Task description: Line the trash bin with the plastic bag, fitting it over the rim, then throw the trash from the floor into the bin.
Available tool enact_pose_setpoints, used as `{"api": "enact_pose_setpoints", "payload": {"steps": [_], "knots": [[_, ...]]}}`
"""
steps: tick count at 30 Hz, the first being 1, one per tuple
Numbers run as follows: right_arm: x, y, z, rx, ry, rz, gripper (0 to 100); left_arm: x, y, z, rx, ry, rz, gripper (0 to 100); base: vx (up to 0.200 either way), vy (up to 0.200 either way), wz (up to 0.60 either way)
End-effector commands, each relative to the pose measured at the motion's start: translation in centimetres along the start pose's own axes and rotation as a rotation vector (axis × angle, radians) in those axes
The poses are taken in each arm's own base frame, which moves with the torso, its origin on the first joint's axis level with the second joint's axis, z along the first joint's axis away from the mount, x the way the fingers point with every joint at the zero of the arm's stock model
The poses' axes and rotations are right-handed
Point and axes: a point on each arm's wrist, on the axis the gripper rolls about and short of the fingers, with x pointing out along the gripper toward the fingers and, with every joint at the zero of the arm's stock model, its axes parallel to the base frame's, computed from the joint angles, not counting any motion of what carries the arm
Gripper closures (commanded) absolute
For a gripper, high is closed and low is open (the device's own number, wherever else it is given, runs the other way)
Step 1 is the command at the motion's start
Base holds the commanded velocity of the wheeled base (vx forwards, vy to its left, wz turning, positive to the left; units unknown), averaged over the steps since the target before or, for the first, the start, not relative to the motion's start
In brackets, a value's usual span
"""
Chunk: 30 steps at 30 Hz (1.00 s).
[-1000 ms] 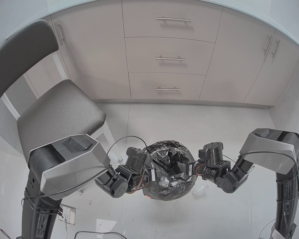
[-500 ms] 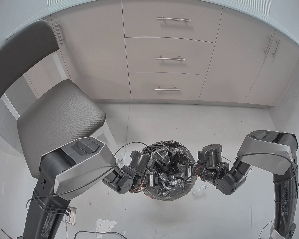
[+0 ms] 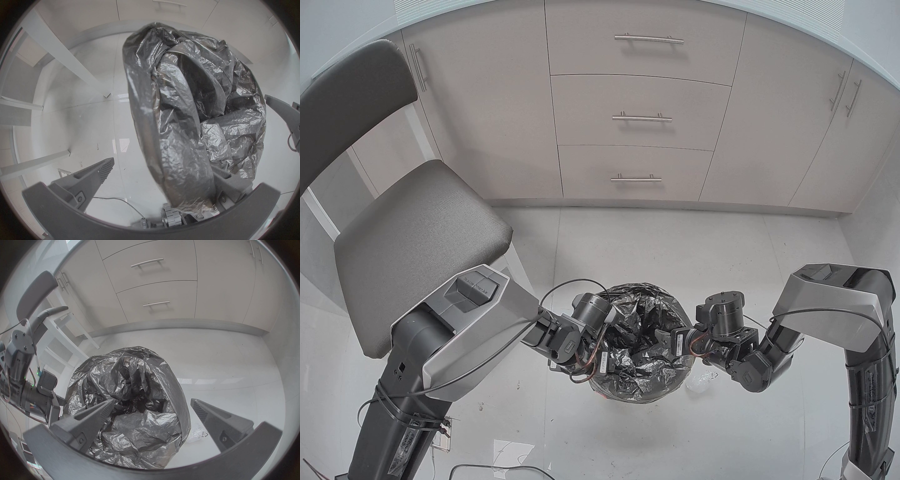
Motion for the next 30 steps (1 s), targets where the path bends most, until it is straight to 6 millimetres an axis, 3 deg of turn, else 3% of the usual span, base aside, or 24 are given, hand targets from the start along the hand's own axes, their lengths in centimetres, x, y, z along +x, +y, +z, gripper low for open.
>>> {"api": "enact_pose_setpoints", "payload": {"steps": [1, 15, 21, 30], "knots": [[0.2, 0.0, -0.3, -0.001, 0.008, -0.001, 0, 0.6, -0.4, 0.7, 0.002, 0.012, 0.005, 0, 0.0, 0.0, 0.0], [0.3, 0.0, -0.4, -0.002, 0.009, -0.002, 0, 0.6, -0.6, 1.1, 0.009, 0.095, 0.045, 0, 0.0, 0.0, 0.0], [1.5, -0.7, -1.7, -0.006, 0.04, -0.027, 0, -1.0, -0.5, 1.5, -0.065, 0.08, 0.035, 0, 0.0, 0.0, 0.0], [3.1, -2.3, -3.8, -0.045, 0.098, -0.073, 0, -4.1, -1.6, 0.4, -0.118, 0.069, -0.022, 0, 0.0, 0.0, 0.0]]}}
